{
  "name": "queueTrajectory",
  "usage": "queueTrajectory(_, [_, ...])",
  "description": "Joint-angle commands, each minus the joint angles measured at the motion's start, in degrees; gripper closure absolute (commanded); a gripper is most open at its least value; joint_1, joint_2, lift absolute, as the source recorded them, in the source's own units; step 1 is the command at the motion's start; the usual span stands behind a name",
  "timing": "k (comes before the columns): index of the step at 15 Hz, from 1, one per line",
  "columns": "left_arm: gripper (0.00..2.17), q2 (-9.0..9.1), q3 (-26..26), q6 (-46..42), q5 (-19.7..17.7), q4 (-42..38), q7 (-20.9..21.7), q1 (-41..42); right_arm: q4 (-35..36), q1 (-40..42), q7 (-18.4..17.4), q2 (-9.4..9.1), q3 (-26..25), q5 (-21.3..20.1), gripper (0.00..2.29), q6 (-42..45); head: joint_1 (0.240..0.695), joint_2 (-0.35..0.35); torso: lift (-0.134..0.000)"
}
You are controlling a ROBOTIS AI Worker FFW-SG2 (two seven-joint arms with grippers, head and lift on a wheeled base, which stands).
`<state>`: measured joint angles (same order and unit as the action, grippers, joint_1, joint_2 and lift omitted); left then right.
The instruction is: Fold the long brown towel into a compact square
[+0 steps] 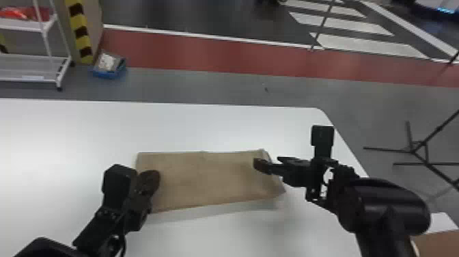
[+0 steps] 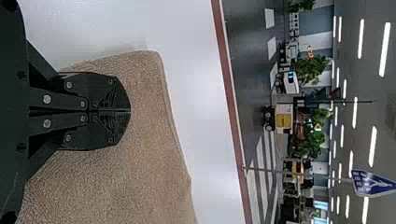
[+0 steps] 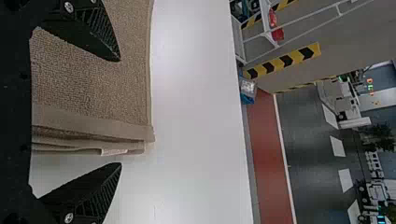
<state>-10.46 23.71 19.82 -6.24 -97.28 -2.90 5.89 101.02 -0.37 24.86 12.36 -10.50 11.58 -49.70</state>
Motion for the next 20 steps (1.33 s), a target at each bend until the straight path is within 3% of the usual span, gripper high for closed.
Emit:
queueTrajectory(1, [1.97, -0.09, -0.2, 0.0, 0.1, 0.1, 0.0, 0.0, -1.4, -0.8, -0.7, -0.14, 1.3, -0.7, 0.12, -0.5, 0.695, -0.241, -0.118])
queueTrajectory(6, [1.97, 0.0, -0.1, -0.2, 0.1, 0.4, 0.1, -0.3, -0.7, -0.2, -3.1, -1.02, 1.4, -3.5, 0.15, -2.8, 0.695, -0.238, -0.118])
queueTrajectory(8, [1.97, 0.0, 0.1, -0.2, 0.1, 0.4, 0.2, -0.4, -1.0, -0.4, -3.1, -1.02, 1.1, -3.7, 0.34, -3.2, 0.695, -0.243, -0.118])
queueTrajectory(9, [1.97, 0.0, 0.2, 0.0, 0.1, 0.4, 0.2, -0.5, -1.2, -0.4, -3.1, -1.02, 0.9, -3.5, 0.48, -3.2, 0.695, -0.245, -0.118])
queueTrajectory(12, [1.97, 0.0, 0.5, 0.5, 0.1, 0.6, 0.2, -1.0, -0.8, -0.4, -0.9, -1.02, 0.4, -0.4, 1.3, -4.6, 0.695, -0.248, -0.118])
queueTrajectory(13, [1.97, 0.0, 0.5, 0.5, 0.1, 1.0, 0.1, -1.1, -0.6, -0.4, 0.0, -0.93, 0.0, 1.1, 1.45, -4.9, 0.695, -0.245, -0.118])
queueTrajectory(18, [1.97, 0.09, 0.9, 1.8, 0.4, 1.0, 0.0, -1.1, 10.6, 0.7, 0.3, -1.64, 0.4, 6.4, 1.51, -12.3, 0.695, -0.218, -0.118])
queueTrajectory(20, [1.97, 0.26, 1.2, 1.8, 0.4, 1.0, 0.0, -1.1, 16.5, -0.2, -0.5, -3.13, 1.7, 7.2, 1.5, -19.7, 0.695, -0.193, -0.118])
